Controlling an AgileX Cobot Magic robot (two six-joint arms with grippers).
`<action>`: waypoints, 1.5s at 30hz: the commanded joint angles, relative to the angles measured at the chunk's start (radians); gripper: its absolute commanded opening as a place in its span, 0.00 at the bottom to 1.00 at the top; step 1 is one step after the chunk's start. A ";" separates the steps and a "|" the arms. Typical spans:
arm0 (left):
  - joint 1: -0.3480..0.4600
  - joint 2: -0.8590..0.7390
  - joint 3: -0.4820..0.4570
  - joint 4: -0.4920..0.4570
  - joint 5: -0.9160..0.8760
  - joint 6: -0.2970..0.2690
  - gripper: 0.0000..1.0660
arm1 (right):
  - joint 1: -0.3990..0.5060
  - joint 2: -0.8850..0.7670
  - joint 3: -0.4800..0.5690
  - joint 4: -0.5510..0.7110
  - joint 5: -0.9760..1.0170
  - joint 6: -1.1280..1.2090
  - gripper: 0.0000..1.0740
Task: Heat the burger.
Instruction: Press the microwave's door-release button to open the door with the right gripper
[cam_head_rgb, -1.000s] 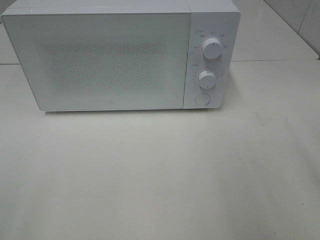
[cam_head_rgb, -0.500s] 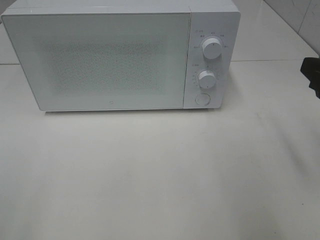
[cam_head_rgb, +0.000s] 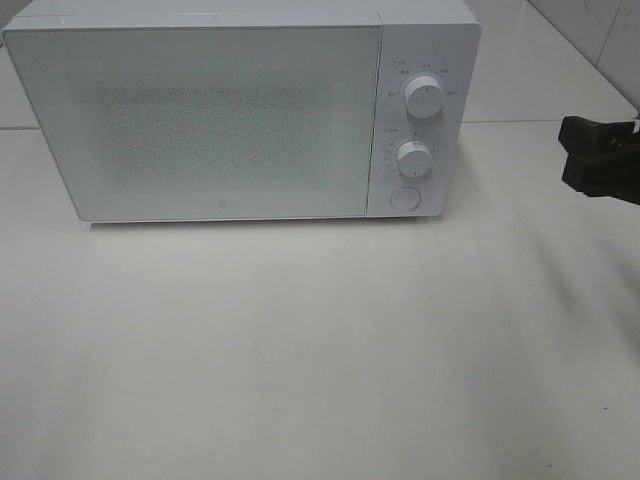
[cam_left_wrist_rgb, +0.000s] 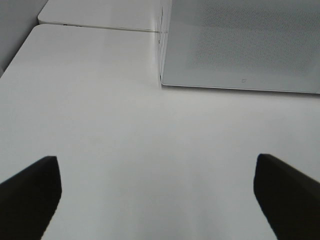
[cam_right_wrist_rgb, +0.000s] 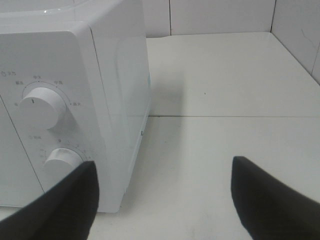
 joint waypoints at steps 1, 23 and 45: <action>0.002 -0.022 0.004 -0.002 -0.008 0.000 0.94 | 0.033 0.064 0.023 0.057 -0.107 -0.043 0.66; 0.002 -0.022 0.004 -0.002 -0.008 0.000 0.94 | 0.592 0.327 0.049 0.709 -0.369 -0.239 0.66; 0.002 -0.022 0.004 -0.002 -0.008 0.000 0.94 | 0.731 0.436 -0.032 0.810 -0.381 0.023 0.58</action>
